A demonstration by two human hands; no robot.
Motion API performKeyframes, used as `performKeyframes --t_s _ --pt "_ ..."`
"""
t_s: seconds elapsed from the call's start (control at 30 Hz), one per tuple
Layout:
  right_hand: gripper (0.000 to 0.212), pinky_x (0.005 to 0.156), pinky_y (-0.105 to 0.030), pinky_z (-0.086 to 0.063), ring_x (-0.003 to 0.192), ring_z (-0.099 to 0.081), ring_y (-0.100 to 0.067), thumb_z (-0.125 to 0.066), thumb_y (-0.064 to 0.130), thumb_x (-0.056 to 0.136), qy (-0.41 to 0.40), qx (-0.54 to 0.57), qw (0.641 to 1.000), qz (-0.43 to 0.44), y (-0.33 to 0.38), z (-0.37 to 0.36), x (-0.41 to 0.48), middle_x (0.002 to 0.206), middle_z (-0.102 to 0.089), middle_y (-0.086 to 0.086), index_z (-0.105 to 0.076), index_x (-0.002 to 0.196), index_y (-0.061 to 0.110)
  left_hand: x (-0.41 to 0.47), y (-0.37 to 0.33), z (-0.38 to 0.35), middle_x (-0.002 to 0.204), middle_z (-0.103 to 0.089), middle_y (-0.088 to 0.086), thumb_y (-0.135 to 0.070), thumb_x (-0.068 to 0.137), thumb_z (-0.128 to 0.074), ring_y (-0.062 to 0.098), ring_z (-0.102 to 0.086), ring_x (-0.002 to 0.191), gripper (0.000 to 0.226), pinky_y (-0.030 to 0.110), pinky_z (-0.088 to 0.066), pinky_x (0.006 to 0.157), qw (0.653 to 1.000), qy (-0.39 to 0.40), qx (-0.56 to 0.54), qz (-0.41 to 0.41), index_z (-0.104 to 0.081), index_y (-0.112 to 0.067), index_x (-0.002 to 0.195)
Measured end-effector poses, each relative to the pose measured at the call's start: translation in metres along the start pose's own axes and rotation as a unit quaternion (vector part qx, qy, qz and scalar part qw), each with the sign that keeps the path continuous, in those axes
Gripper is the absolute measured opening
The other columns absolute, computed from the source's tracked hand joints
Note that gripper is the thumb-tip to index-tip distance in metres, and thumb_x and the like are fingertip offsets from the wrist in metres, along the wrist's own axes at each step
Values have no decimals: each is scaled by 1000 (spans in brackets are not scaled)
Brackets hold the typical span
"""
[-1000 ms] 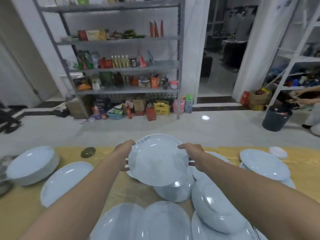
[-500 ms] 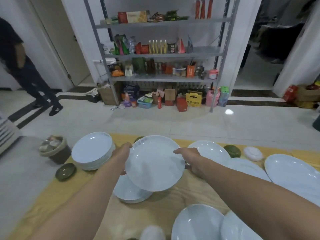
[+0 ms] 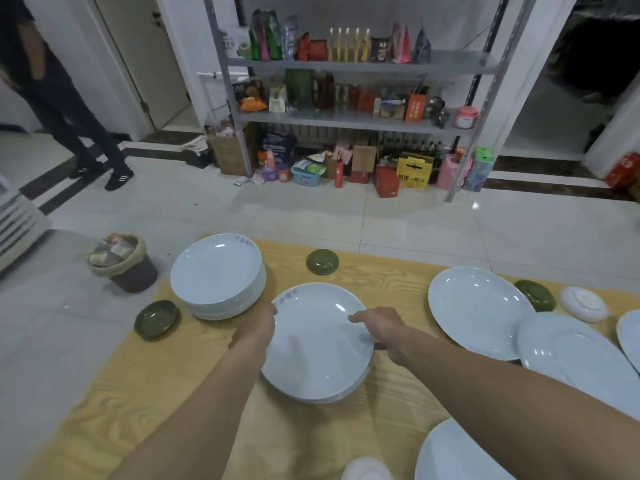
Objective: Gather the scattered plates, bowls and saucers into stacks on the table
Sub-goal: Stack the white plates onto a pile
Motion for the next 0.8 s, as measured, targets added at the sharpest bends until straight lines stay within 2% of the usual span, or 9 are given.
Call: performKeyframes --t_s 0.17,0.3,0.4,0.47,0.5,0.57,0.63,0.73,0.8 --pt "47 91 -41 -55 98 -64 -27 -74 31 77 -35 -45 998 8 0 -4 7 111 -65 -7 -63 117 9 -8 -3 -4 107 -65 5 -48 63 -52 32 -60 103 50 48 -49 96 998 -26 58 -11 -64 -16 100" --pt "49 89 -41 -56 97 -64 -28 -75 32 73 -44 -33 998 -14 -3 -3 7 111 -64 -7 -63 115 9 -14 -7 -8 108 -65 7 -43 80 -50 31 -59 103 28 46 -44 100 992 -34 113 -39 -61 -17 87" --pt "51 86 -39 -56 95 -64 -25 -75 30 75 -23 -33 999 -18 -8 -2 11 111 -63 -7 -61 119 8 -18 -5 -9 110 -64 6 -44 78 -50 31 -56 107 43 44 -46 99 989 -32 140 -41 -63 -14 106" --pt "50 78 -33 -53 91 -62 -22 -73 29 81 1 -42 999 -9 -10 0 11 112 -63 -6 -59 123 7 -21 -6 -10 115 -63 7 -45 82 -49 31 -54 110 47 43 -46 99 982 -37 177 -43 -61 -11 112" --pt "52 77 -31 -51 95 -61 -22 -71 30 84 7 -66 998 3 -10 2 9 119 -61 -6 -56 128 8 -24 -7 -11 116 -62 8 -45 86 -47 31 -54 111 46 42 -44 100 976 -39 209 -52 -60 -10 113" --pt "65 93 -33 -45 120 -53 -27 -67 37 87 -3 -162 985 51 -7 10 2 140 -49 -6 -43 143 12 -36 -12 -15 120 -62 8 -48 87 -41 31 -53 114 53 41 -43 101 954 -48 284 -88 -61 -9 116" --pt "79 110 -42 -33 139 -35 -28 -60 48 88 -23 -332 935 122 -5 26 -7 154 -33 -6 -26 153 19 -54 -20 -25 131 -57 7 -51 88 -41 31 -47 123 59 43 -41 103 922 -52 355 -146 -56 -13 131" --pt "81 119 -51 -14 149 -13 -27 -44 57 94 -59 -566 787 238 -10 66 -27 163 -10 -8 -7 157 23 -90 -36 -52 154 -33 5 -48 96 -40 30 -26 141 61 44 -28 112 833 -39 477 -276 -34 -18 149" --pt "78 121 -50 -6 151 -5 -27 -37 57 97 -80 -633 720 274 -16 101 -44 164 -2 -8 0 157 23 -120 -48 -75 157 -25 6 -47 97 -40 30 -21 142 62 43 -28 111 779 -35 518 -353 -29 -18 150"
Point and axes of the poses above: each hand's wrist, its own x-axis towards the middle knuckle, its own z-axis out of the back of the hand, y = z × x, the point moved 1 cm from there along x, towards the middle knuckle
